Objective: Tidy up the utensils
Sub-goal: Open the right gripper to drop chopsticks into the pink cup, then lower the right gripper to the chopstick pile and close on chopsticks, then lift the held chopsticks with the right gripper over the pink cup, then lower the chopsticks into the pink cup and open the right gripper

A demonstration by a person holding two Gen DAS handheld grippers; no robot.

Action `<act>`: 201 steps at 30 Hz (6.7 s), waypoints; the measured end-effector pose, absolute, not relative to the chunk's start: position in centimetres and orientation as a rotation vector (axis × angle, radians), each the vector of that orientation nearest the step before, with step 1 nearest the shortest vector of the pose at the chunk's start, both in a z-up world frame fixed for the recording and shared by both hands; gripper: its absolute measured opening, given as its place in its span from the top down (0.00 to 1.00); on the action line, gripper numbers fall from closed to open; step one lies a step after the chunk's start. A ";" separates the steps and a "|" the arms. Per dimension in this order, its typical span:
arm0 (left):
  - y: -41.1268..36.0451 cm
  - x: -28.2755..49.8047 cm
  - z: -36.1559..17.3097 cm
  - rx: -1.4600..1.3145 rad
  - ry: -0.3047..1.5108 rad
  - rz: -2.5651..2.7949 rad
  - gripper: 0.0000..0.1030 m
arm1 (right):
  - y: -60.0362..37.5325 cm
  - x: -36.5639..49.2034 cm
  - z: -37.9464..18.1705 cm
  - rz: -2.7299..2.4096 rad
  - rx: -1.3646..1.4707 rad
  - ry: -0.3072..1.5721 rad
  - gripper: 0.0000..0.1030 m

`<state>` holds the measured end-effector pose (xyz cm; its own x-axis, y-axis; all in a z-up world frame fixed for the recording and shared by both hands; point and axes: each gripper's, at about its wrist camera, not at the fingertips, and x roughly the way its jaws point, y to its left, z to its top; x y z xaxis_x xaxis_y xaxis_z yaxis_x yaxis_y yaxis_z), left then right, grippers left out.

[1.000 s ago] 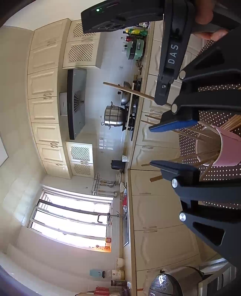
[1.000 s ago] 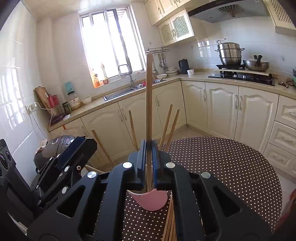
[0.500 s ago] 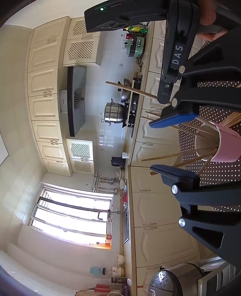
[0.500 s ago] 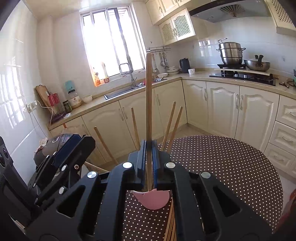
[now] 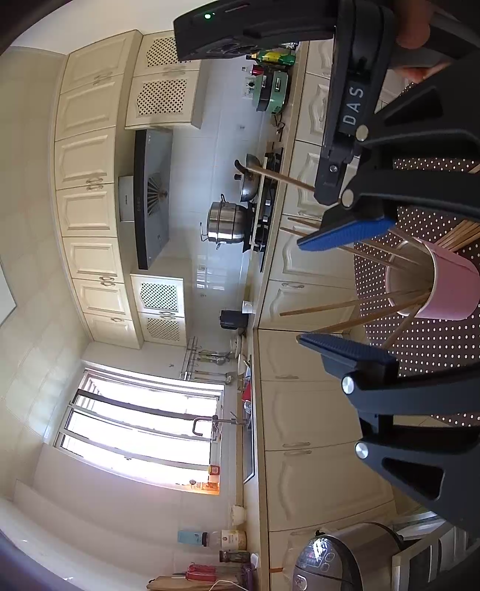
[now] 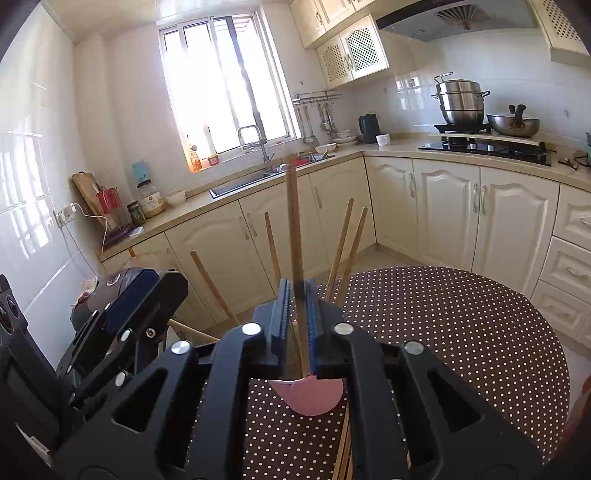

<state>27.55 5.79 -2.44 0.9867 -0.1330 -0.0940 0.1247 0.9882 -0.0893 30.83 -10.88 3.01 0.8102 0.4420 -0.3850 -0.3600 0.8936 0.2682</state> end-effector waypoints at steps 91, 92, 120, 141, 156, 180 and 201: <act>-4.5 38.0 -19.3 0.079 1.051 -0.134 0.89 | -13.4 33.7 -14.4 0.245 -0.187 1.195 0.77; -4.6 38.1 -19.3 0.083 1.051 -0.134 0.90 | -13.0 33.7 -14.4 0.250 -0.195 1.203 0.82; -4.1 33.5 -15.0 -0.034 0.853 -0.341 0.95 | -18.0 30.7 -10.1 0.344 -0.013 1.054 0.94; -3.2 26.5 -6.3 -0.032 0.471 -0.386 0.95 | -18.5 28.4 -2.8 0.437 0.110 0.780 0.94; 0.5 27.6 -3.3 -0.125 0.309 -0.347 0.95 | -15.4 29.4 -0.7 0.496 0.139 0.687 0.94; 3.2 31.9 -4.2 -0.202 -0.072 -0.196 0.95 | -14.8 32.7 1.1 0.511 0.247 0.421 0.94; 2.2 34.5 -7.0 -0.132 -0.115 -0.122 0.95 | -13.8 35.4 1.7 0.544 0.290 0.275 0.94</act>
